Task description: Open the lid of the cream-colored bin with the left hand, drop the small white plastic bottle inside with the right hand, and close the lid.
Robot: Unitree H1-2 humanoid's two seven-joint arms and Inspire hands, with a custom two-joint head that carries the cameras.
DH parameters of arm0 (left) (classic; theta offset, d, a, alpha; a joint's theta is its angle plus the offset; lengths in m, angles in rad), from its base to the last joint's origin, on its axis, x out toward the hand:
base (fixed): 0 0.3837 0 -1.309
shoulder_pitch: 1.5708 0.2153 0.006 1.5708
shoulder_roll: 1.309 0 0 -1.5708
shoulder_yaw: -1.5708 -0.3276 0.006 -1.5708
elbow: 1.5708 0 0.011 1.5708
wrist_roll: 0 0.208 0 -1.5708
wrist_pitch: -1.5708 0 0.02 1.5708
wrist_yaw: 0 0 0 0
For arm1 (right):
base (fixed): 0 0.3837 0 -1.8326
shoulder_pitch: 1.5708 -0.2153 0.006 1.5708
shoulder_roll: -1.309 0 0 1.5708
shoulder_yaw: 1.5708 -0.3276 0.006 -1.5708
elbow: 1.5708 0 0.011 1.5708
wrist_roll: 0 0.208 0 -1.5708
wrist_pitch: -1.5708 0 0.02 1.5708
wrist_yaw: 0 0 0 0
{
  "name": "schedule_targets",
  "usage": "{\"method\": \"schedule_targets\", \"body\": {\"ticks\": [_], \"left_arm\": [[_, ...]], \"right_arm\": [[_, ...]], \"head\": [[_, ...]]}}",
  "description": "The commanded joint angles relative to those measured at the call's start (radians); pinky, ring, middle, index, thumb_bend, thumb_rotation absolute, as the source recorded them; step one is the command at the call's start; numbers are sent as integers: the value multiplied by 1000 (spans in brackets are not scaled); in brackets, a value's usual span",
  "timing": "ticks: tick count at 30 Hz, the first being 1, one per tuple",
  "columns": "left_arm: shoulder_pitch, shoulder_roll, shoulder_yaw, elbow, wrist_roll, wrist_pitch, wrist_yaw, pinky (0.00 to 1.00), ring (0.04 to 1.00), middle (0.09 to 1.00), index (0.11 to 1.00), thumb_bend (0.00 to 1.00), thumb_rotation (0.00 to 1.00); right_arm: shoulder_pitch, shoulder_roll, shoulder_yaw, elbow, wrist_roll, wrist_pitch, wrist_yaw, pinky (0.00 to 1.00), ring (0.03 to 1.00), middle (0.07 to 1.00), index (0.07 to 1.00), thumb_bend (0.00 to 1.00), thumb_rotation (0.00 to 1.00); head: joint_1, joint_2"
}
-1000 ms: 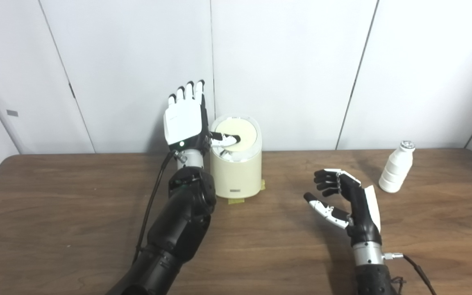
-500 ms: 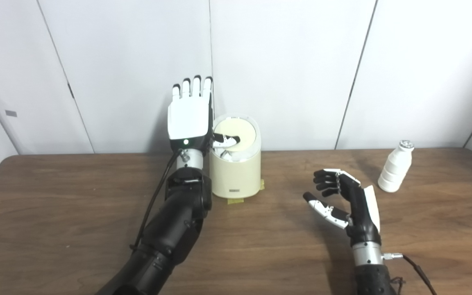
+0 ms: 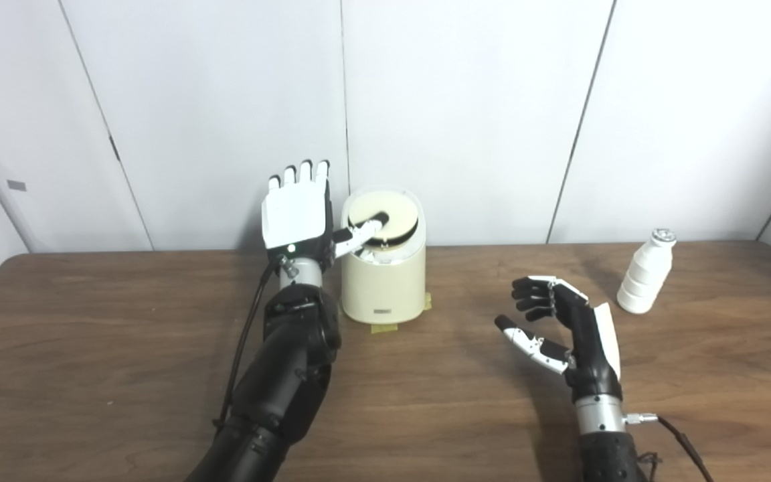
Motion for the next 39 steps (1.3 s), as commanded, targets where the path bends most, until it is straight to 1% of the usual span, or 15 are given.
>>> {"method": "schedule_targets", "body": {"ticks": [1,4,8,10,16,17,18,19,20,21,23,25,30,34,39], "left_arm": [[-52,6,12,-8,25,4,19,1000,1000,1000,1000,619,1000],[-49,10,16,-7,13,4,29,1000,1000,1000,1000,613,1000],[-23,-2,69,-95,-127,-12,51,1000,1000,1000,1000,784,1000],[-9,-7,96,-155,-183,-18,57,1000,1000,1000,1000,822,1000],[44,10,111,-274,-271,-58,93,1000,1000,1000,999,812,1000],[54,9,118,-297,-295,-68,96,1000,1000,1000,993,733,1000],[65,7,127,-321,-329,-91,103,1000,1000,1000,991,706,1000],[77,4,142,-345,-372,-129,116,1000,1000,991,978,614,1000],[88,0,160,-363,-431,-185,127,936,964,957,936,445,1000],[99,-3,178,-378,-490,-240,137,846,916,922,894,332,1000],[113,-6,211,-394,-589,-328,144,725,831,845,819,193,968],[124,-11,239,-411,-660,-382,148,701,798,801,787,163,887],[152,-3,272,-458,-777,-439,116,710,791,785,777,154,901],[220,20,290,-501,-913,-509,56,666,773,775,767,156,818],[296,62,288,-513,-1028,-567,-35,690,779,783,764,208,794]], "right_arm": [[36,14,10,12,-17,-14,-8,493,565,597,602,349,128],[35,12,11,14,-20,-15,-10,490,563,596,601,349,110],[38,17,8,10,-5,-12,-4,491,562,593,598,357,113],[37,19,4,12,3,-11,-4,489,559,589,595,359,128],[36,11,9,13,-13,-11,-4,487,560,591,597,351,143],[37,12,9,11,-11,-7,-3,487,560,591,598,350,123],[37,11,9,9,-10,-5,-2,487,560,591,599,350,115],[38,11,7,9,-5,-7,0,485,558,590,599,350,107],[38,11,5,10,2,-9,2,487,559,590,599,352,106],[38,11,4,11,7,-10,4,488,559,590,598,354,113],[38,11,3,15,7,-17,2,490,560,591,597,357,138],[37,9,4,17,6,-19,3,489,560,591,597,355,129],[38,10,1,14,6,-8,8,497,565,594,597,360,137],[38,9,2,13,1,-11,6,496,566,595,596,353,146],[38,8,0,11,6,-15,8,494,564,592,595,354,153]], "head": [[-1,2],[-1,2],[-4,4],[1,7],[-4,4],[-4,5],[-1,7],[1,8],[3,7],[3,7],[1,7],[3,7],[6,7],[4,5],[5,5]]}}
